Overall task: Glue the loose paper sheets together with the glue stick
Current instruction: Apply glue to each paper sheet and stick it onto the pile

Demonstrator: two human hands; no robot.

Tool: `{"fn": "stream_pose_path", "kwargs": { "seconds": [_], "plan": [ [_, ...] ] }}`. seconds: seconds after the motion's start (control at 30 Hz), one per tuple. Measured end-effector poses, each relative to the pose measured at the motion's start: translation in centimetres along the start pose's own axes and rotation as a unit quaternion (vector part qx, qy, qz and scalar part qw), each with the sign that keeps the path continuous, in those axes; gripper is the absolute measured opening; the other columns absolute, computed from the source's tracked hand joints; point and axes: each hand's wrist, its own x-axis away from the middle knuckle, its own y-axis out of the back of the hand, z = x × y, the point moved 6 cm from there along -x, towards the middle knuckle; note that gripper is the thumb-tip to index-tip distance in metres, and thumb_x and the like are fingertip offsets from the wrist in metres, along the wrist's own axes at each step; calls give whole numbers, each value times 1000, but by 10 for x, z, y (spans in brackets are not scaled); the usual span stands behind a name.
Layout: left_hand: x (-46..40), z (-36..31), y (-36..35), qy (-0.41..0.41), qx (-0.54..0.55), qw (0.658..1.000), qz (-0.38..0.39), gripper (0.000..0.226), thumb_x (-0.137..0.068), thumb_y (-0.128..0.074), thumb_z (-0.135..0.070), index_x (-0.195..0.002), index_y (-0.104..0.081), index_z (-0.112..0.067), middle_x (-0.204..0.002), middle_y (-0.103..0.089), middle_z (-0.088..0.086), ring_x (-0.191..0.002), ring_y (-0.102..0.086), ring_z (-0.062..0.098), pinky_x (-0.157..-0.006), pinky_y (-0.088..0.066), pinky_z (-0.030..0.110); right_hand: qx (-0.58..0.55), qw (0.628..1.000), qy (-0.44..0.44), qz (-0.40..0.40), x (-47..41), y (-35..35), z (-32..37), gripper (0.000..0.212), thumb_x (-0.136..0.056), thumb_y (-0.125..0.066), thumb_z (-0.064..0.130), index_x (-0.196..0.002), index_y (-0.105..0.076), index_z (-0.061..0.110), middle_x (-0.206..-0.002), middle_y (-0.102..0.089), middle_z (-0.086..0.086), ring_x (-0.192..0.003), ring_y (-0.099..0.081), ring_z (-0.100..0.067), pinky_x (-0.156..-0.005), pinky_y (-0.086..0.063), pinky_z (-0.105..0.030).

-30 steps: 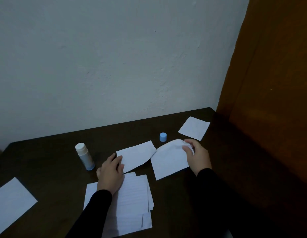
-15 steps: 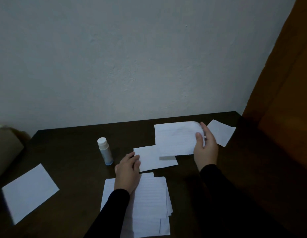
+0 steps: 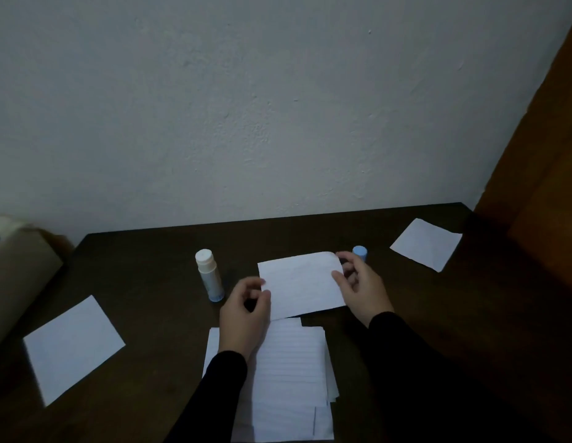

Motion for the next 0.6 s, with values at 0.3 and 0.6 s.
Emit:
{"fn": "stream_pose_path", "kwargs": {
  "seconds": [0.3,0.6],
  "plan": [
    [-6,6,-2,-27,-73,997,14,30,-92,-63,-27,-122,-65,-26,-114,-61,-14,-103,-55,-1,-93,-43,20,128,988,85,16,11,2,-9,21,-94,-54,36,-115,-56,37,-97,-51,20,-87,-45,-2,-87,-40,-26],
    [-8,3,-8,-58,-177,982,28,33,-92,-63,-27,-125,-63,-24,-120,-60,-12,-115,-51,6,-103,-42,28,228,970,81,18,1,-4,-15,39,-97,-47,39,-135,-50,31,-123,-54,11,-115,-44,-6,-100,-25,-28]
  ]
}}
